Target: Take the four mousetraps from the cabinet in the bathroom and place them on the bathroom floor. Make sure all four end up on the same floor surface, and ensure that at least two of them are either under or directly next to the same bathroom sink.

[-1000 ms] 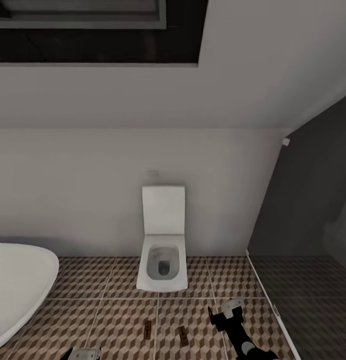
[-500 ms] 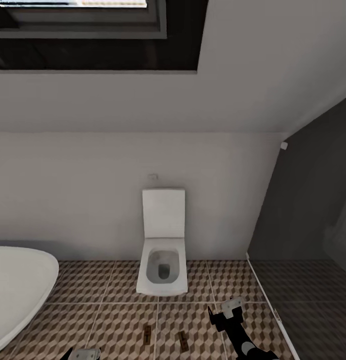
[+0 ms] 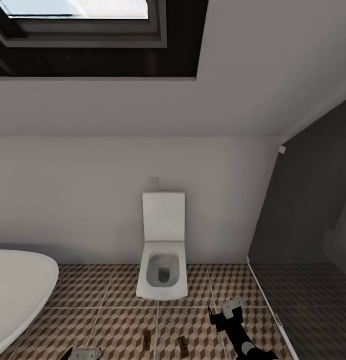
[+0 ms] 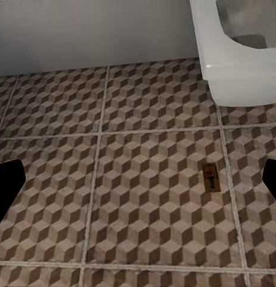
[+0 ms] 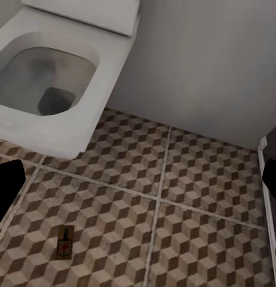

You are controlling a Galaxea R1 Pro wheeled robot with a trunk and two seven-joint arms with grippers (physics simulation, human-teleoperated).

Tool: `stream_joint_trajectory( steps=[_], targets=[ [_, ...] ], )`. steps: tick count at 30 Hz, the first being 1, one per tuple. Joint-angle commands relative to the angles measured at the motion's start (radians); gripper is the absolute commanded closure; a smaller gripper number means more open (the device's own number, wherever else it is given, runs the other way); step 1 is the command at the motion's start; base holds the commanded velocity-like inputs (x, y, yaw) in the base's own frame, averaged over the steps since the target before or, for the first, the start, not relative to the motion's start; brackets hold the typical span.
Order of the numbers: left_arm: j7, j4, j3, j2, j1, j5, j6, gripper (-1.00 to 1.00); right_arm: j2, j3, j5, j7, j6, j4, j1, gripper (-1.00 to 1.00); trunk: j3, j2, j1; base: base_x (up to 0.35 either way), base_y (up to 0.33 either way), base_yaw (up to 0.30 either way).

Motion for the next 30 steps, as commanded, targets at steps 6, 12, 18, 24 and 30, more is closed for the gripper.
stream_joint_trajectory(
  steps=[6, 12, 18, 24, 30],
  targets=[
    [0.007, 0.003, -0.008, -0.001, -0.001, 0.000, -0.004, -1.00, 0.000, 0.003, 0.010, -0.010, -0.001, 0.001, -0.001, -1.00, 0.007, -0.002, 0.001, 0.000, 0.000, 0.000],
    [0.008, 0.003, -0.008, -0.001, -0.001, 0.000, -0.004, -1.00, 0.000, 0.003, 0.010, -0.010, -0.001, 0.001, -0.001, -1.00, 0.017, -0.002, 0.001, 0.000, 0.000, 0.000],
    [0.008, 0.003, -0.008, -0.001, -0.001, 0.000, -0.004, -1.00, 0.000, 0.003, 0.010, -0.010, -0.001, 0.001, -0.001, -1.00, 0.026, -0.002, 0.001, 0.000, 0.000, 0.037],
    [0.008, 0.003, -0.008, -0.001, -0.001, 0.000, -0.003, -1.00, 0.002, 0.003, 0.010, -0.010, -0.001, 0.001, -0.001, -1.00, 0.032, -0.002, 0.001, 0.000, 0.000, 0.068],
    [0.006, 0.003, -0.008, -0.002, -0.001, 0.000, -0.003, -1.00, 0.013, 0.003, 0.010, -0.011, 0.012, 0.001, -0.001, -1.00, 0.034, -0.002, 0.001, 0.000, 0.000, 0.023]
  ],
)
